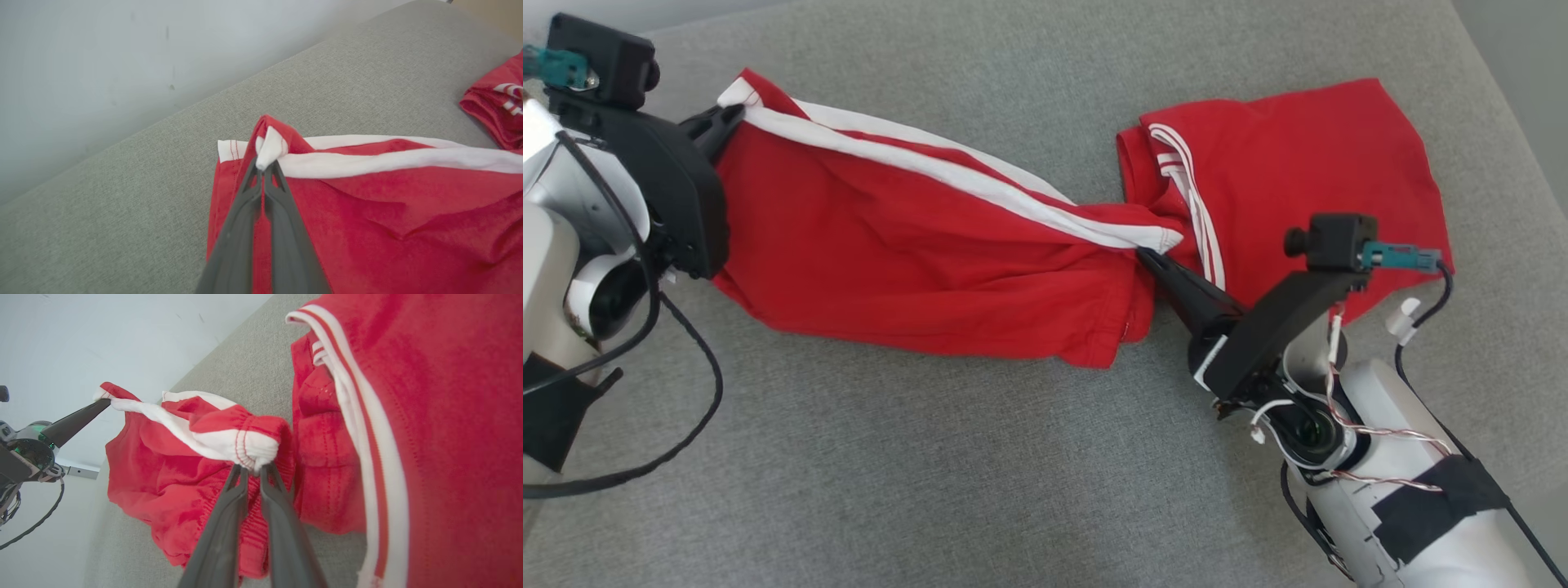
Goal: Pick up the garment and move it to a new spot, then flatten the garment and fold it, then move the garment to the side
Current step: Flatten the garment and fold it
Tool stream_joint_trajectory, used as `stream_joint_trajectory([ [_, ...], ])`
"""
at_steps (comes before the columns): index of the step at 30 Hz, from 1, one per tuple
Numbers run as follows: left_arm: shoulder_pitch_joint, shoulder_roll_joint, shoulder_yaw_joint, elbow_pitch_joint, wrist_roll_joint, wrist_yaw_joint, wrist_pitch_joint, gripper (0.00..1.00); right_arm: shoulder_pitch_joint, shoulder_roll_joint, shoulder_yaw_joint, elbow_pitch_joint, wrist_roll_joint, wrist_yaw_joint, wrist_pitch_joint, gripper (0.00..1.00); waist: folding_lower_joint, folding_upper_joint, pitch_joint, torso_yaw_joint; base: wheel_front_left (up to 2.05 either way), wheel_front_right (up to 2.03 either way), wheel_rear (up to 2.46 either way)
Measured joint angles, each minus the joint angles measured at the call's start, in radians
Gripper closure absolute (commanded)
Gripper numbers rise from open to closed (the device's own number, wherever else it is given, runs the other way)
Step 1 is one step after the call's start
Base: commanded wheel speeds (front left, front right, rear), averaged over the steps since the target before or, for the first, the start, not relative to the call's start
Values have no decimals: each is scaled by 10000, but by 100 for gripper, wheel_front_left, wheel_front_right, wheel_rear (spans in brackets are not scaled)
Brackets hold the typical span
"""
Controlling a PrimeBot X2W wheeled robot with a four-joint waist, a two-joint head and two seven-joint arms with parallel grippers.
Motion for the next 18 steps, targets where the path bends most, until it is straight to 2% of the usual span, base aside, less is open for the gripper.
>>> stream_joint_trajectory([
  [4,-304,84,-320,385,-21,0,-121,100,-360,117,224,251,-17,2,-59,100,-1,0,200,-104,0,0,0],
  [5,-396,107,-378,500,-12,0,-130,100,-441,144,253,290,-31,2,-92,86,0,0,247,-126,0,0,0],
  [6,-496,102,-397,663,17,0,-201,71,-510,153,297,318,-79,17,-140,51,0,0,295,-144,0,0,0],
  [7,-627,109,-531,803,102,0,-219,0,-548,157,297,345,-88,44,-196,0,0,0,341,-158,0,0,0],
  [18,-797,-184,-1097,1950,69,0,-1563,0,-428,21,215,736,-163,265,-788,0,-1,-1,212,29,0,0,0],
])
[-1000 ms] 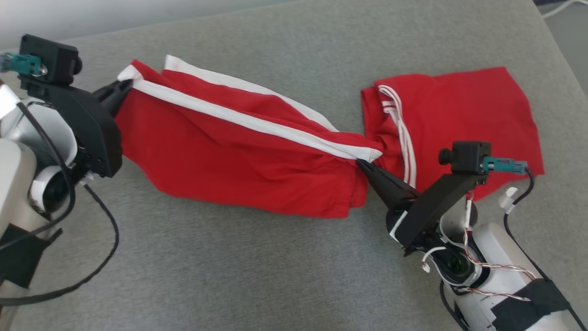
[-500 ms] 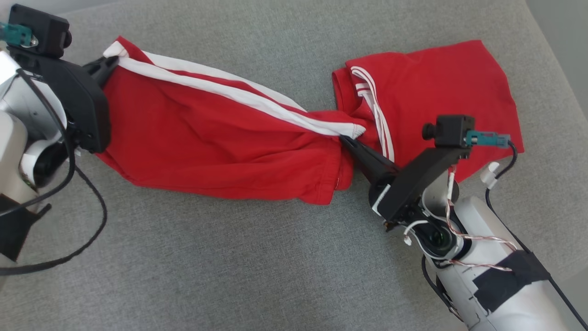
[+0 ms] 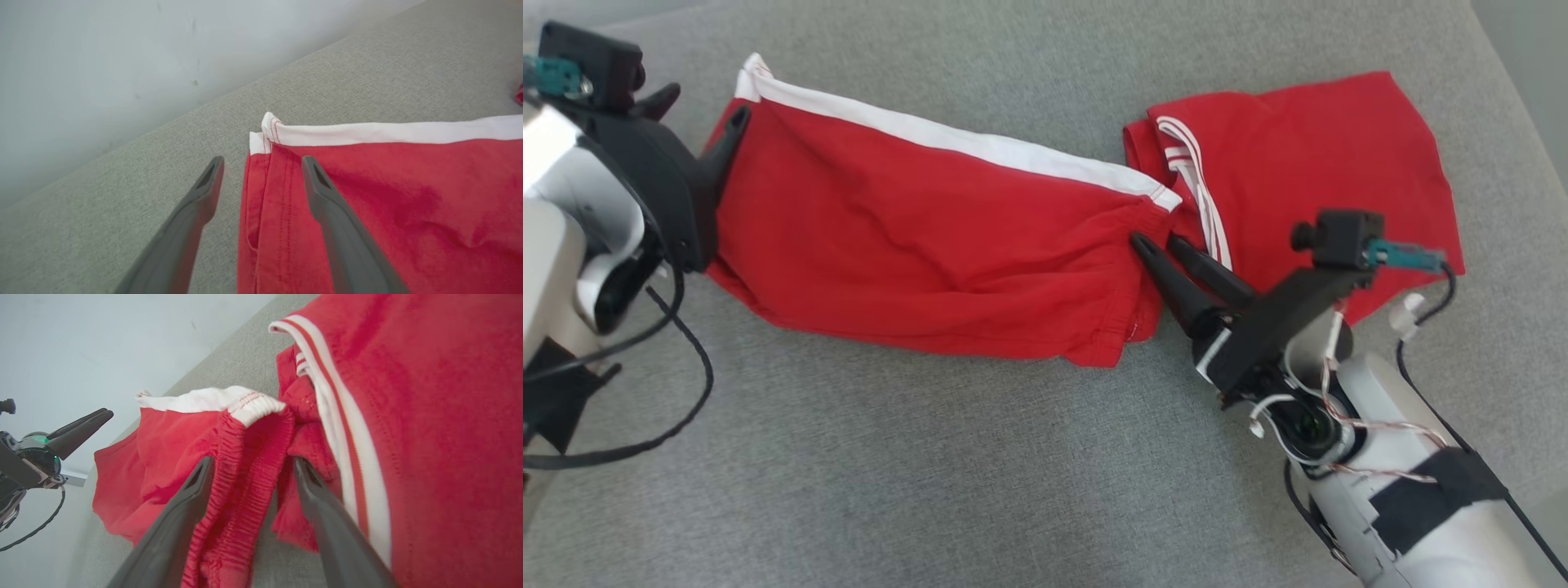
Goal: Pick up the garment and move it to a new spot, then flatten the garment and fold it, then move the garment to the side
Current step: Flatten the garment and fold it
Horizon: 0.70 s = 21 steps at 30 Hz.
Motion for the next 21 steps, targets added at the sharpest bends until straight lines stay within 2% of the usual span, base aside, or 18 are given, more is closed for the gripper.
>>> stream_joint_trajectory([
  [10,1060,-286,-560,274,-571,0,-1325,0,1229,-537,-132,-278,-13,88,-669,0,-2,-1,-820,520,0,0,0],
  [15,1628,-102,-673,297,-686,0,-1599,0,1584,-537,25,-531,-13,90,-834,0,-2,-1,-1151,826,0,0,0],
  [21,1822,146,-510,439,-1350,0,-1833,0,1596,-433,291,-963,-33,102,-894,0,-2,-2,-1259,915,0,0,0],
])
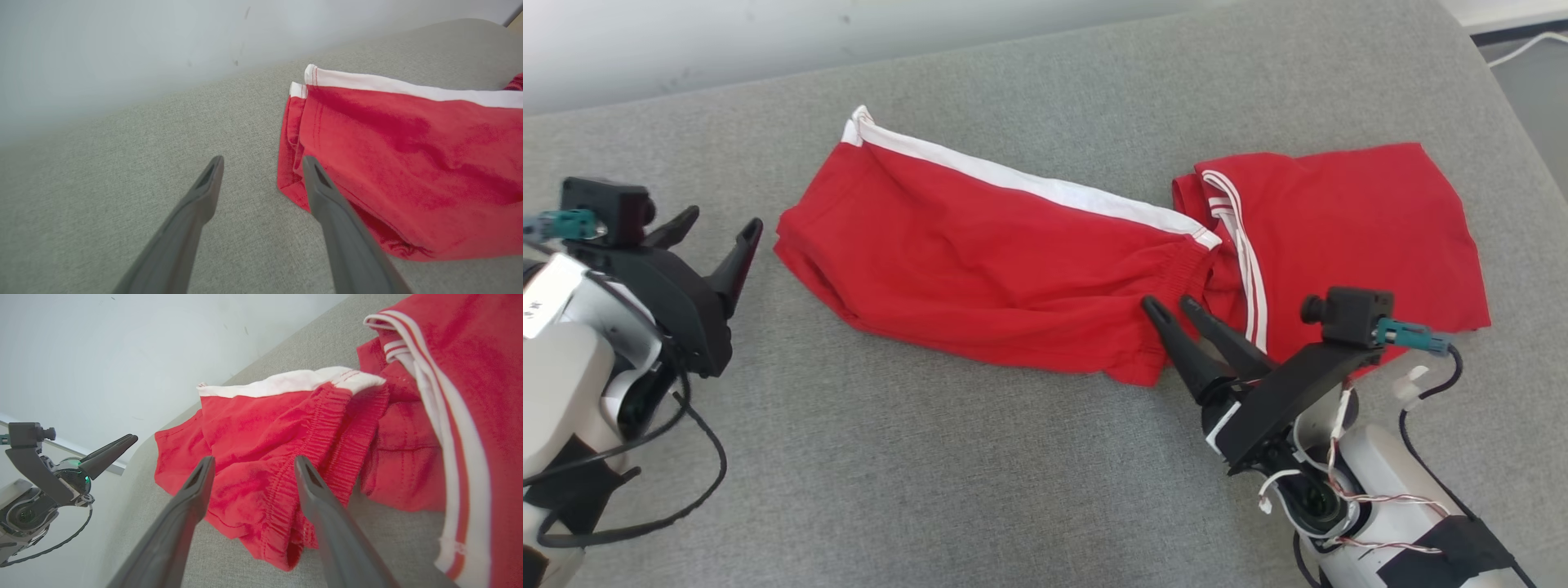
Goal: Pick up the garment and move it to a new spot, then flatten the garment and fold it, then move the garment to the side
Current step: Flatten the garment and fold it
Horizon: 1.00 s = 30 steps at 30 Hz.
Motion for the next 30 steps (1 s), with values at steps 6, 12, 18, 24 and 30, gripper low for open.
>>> stream_joint_trajectory([
  [6,57,-42,146,48,-543,0,-117,0,-2,12,140,-138,-84,0,-44,0,1,1,149,-155,0,0,0],
  [12,-10,-88,75,35,-880,0,-115,0,3,-38,79,-203,-84,33,-178,0,3,1,325,-289,0,0,0],
  [18,-1,-127,19,56,-1141,0,-27,0,-2,0,186,-209,-84,44,-182,0,3,0,376,-357,0,0,0],
  [24,67,-86,-25,360,-1563,0,167,0,-35,29,288,-245,-199,46,-182,0,3,1,472,-539,0,0,0],
  [30,80,-265,-31,428,-1816,0,364,0,-36,-79,245,-288,-236,46,-226,0,3,1,593,-673,0,0,0],
])
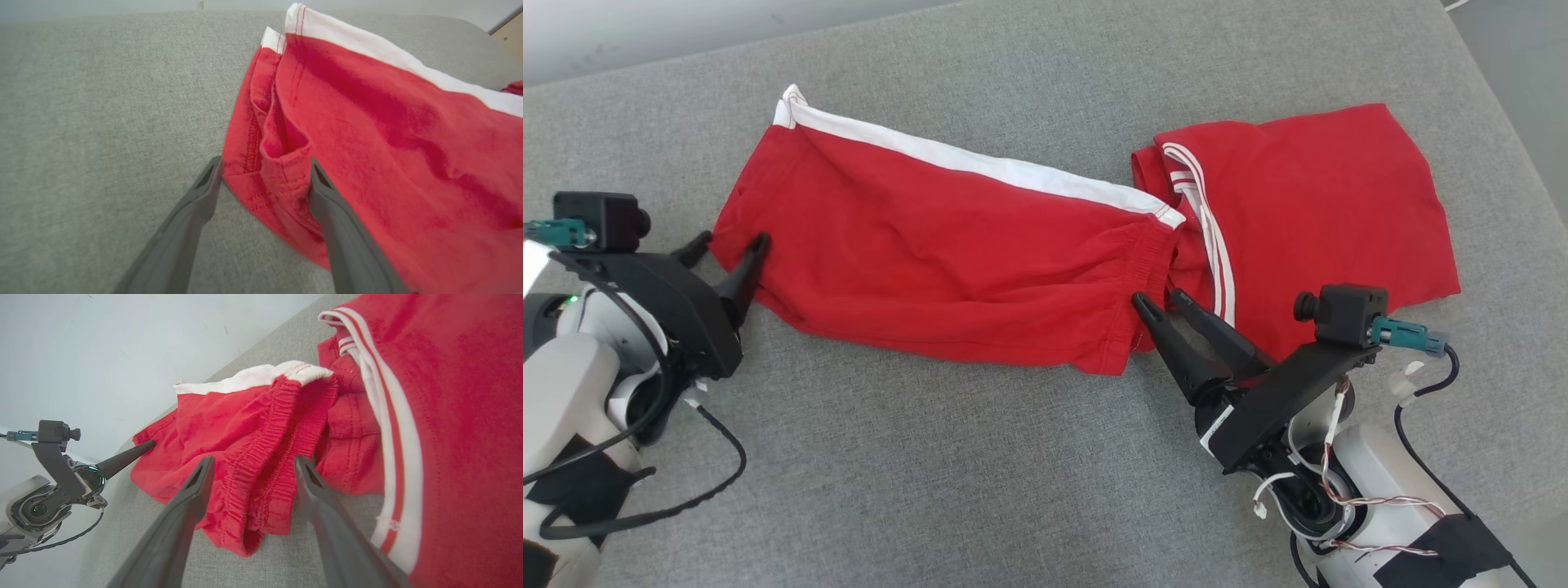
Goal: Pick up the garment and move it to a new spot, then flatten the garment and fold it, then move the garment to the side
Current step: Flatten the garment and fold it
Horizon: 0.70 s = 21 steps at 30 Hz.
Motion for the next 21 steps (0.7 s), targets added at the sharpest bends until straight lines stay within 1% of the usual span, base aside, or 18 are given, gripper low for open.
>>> stream_joint_trajectory([
  [2,1,-44,-48,52,-75,0,144,1,0,4,29,-2,0,0,-2,0,-1,0,19,-10,0,0,0],
  [3,0,-65,-19,119,-180,0,144,33,0,10,46,-4,0,2,-2,0,-1,-1,27,-14,0,0,0],
  [4,0,-75,-10,180,-318,0,167,60,0,10,50,-13,0,2,-8,0,-1,-1,36,-17,0,0,0],
  [5,0,-79,-27,207,-353,0,245,66,0,10,50,-36,0,10,-46,0,-1,-1,50,-18,0,0,0],
  [6,1,-88,-31,242,-368,0,272,100,-3,8,50,-44,0,27,-67,0,-1,0,59,-21,0,0,0],
  [10,-7,-163,-92,274,-470,0,382,100,-20,-58,79,-65,-71,27,-61,0,-1,0,77,-6,0,0,0],
  [15,-53,-263,-196,270,-516,0,431,100,-12,-366,259,-92,-382,27,29,0,-1,0,61,129,0,0,0],
  [21,72,-334,-274,232,-658,-2,374,100,29,-393,546,-136,-454,27,186,0,-1,0,-45,311,0,0,0],
])
